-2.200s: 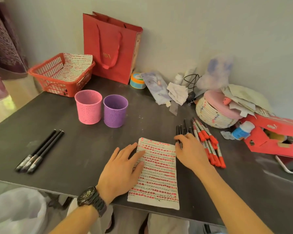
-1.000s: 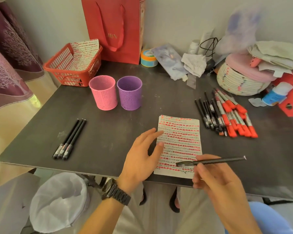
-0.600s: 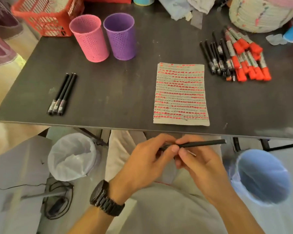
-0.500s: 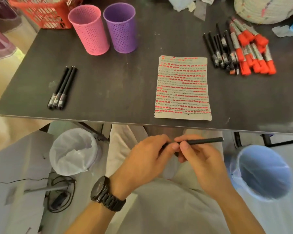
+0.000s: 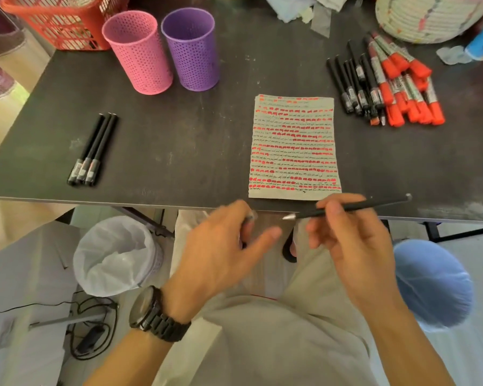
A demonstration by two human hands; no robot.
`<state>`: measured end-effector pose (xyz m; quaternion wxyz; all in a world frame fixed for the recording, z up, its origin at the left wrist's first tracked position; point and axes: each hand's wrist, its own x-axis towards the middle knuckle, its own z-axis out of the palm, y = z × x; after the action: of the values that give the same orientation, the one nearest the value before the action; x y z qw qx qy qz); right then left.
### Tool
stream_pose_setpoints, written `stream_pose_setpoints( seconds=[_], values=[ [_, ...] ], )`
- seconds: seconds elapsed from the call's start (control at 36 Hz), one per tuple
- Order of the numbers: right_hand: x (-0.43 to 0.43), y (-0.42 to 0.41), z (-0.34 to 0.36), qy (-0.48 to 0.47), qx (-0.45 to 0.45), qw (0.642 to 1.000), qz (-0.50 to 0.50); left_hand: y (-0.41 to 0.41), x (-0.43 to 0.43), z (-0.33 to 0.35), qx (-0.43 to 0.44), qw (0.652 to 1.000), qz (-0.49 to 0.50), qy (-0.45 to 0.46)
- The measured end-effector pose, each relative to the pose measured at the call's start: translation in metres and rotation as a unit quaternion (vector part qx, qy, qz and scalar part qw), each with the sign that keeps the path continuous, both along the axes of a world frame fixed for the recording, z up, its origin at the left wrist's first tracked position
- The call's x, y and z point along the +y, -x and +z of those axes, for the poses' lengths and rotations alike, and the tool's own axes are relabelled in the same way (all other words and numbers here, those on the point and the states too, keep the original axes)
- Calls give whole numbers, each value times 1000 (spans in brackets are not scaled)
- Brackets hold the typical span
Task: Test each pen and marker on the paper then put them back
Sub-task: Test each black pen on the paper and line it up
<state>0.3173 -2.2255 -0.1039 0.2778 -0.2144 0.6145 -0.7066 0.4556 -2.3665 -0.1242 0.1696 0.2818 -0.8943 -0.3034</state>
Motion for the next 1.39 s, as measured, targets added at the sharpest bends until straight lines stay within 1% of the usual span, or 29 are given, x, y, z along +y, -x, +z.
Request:
stream_pose_setpoints(
  seconds=[0.06, 0.11, 0.19, 0.31, 0.42, 0.53, 0.64, 0.78, 0.97, 1.39],
  values=[
    [-8, 9, 8, 10, 9, 1000, -14, 5, -15, 4, 38, 998, 23, 49],
    [-18, 17, 12, 8, 26, 999, -19, 12, -29, 6, 62, 995, 12, 71],
    [-36, 25, 15, -6, 28, 999, -23, 26, -43, 3, 52, 997, -19, 55],
    [-62, 28, 15, -12, 44, 999, -23, 37, -43, -6, 9, 998, -13, 55],
    [-79, 31, 11, -25, 77, 996, -21, 37, -39, -8, 16, 998, 12, 52],
    [-86, 31, -2, -74, 123, 990, -19, 36, -39, -10, 19, 998, 23, 50],
    [-85, 30, -13, -96, 175, 978, -57, 36, -40, -13, 28, 998, 26, 47],
    [-87, 28, -20, -132, 232, 960, -79, 38, -39, -16, 35, 997, 36, 50],
    [-90, 27, -22, -160, 233, 954, -100, 39, -38, -16, 44, 997, 45, 42],
    [-93, 27, -24, -171, 262, 944, -104, 39, -38, -14, 46, 997, 43, 38]
  ],
)
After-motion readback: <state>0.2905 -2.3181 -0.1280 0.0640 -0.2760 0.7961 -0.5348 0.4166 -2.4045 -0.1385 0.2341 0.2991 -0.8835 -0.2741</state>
